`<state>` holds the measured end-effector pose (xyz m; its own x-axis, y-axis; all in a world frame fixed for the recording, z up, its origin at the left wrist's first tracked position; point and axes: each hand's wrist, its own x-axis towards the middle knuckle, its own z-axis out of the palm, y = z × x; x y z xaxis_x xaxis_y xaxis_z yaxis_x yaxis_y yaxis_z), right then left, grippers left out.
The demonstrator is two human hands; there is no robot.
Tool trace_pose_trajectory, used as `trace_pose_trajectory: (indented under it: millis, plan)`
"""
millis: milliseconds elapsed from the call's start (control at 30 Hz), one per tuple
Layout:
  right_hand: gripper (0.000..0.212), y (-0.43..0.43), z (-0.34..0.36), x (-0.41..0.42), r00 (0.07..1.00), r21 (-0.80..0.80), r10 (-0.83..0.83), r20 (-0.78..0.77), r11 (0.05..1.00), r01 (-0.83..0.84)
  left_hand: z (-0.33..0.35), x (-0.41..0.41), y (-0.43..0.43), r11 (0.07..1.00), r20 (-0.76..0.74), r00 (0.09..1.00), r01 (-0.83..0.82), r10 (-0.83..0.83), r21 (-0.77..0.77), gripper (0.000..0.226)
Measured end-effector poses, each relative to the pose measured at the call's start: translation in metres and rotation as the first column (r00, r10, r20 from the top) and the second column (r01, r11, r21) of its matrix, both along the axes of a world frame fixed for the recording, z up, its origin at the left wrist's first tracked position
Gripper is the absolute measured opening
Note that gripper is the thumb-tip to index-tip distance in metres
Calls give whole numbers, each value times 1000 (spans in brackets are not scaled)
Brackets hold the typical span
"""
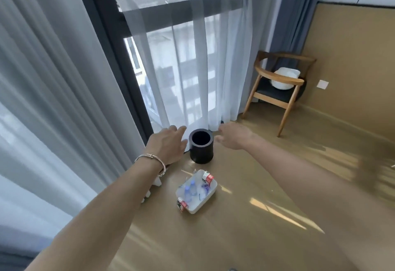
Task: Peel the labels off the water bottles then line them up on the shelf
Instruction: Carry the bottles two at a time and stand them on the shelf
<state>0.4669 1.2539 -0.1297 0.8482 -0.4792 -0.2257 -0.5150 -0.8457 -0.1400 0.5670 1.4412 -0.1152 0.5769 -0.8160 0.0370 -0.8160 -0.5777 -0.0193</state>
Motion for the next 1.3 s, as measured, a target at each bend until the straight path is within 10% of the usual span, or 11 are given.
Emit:
trace_pose_trajectory:
  millis: [800, 1300]
  plan:
    - [39, -115, -77, 297, 957, 113, 204, -207, 977, -184, -148, 255, -96, 926, -346, 859, -346, 378, 153, 38]
    - [30, -100, -258, 369, 792, 325, 476, -383, 872, -366, -270, 298, -88, 792, -451, 652, -525, 610, 312, 38]
